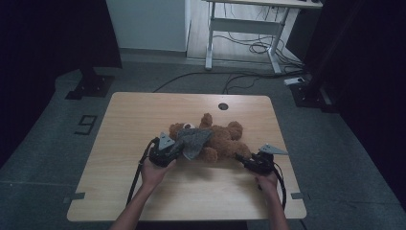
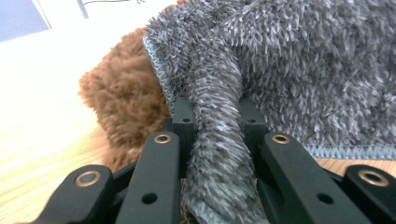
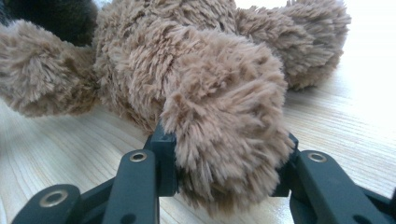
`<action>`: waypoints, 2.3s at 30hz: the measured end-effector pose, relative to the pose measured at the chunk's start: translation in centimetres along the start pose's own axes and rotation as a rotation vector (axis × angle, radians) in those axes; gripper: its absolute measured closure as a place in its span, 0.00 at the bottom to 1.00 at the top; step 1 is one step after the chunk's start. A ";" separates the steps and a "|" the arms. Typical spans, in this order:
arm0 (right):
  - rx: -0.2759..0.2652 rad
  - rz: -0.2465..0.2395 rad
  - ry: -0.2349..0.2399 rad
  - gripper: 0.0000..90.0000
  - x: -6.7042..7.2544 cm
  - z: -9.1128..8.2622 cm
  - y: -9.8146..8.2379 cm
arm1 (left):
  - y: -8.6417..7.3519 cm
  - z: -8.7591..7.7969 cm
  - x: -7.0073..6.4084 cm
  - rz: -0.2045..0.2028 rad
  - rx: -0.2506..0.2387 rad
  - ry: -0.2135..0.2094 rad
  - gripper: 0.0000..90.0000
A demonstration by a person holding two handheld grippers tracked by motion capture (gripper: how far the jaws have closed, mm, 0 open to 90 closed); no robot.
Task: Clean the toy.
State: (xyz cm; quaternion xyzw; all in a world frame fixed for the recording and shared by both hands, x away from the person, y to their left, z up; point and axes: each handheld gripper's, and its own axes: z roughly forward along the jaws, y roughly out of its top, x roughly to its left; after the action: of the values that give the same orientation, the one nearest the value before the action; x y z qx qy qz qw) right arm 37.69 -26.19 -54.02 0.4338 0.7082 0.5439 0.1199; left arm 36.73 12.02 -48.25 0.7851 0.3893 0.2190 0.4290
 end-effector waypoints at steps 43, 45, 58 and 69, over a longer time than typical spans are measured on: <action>0.017 -0.018 0.010 0.66 -0.1 0.1 -0.1 | 4.9 7.2 -9.3 0.095 0.078 -0.268 0.83; 0.016 -0.018 0.010 0.66 -0.1 0.1 -0.1 | 4.6 7.1 -9.2 0.095 0.087 -0.268 0.83; 0.015 -0.015 0.013 0.66 -0.2 0.0 -0.2 | 0.3 7.4 -8.2 0.059 0.164 -0.259 0.83; 0.010 -0.014 0.020 0.66 -0.3 0.0 -0.2 | 4.2 3.8 -7.2 0.038 -0.014 -0.226 0.83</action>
State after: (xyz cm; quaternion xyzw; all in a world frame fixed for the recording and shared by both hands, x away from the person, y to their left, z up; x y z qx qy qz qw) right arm 37.81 -26.40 -54.29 0.4239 0.7153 0.5438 0.1142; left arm 36.74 3.04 -46.80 0.8090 0.3218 0.1400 0.4714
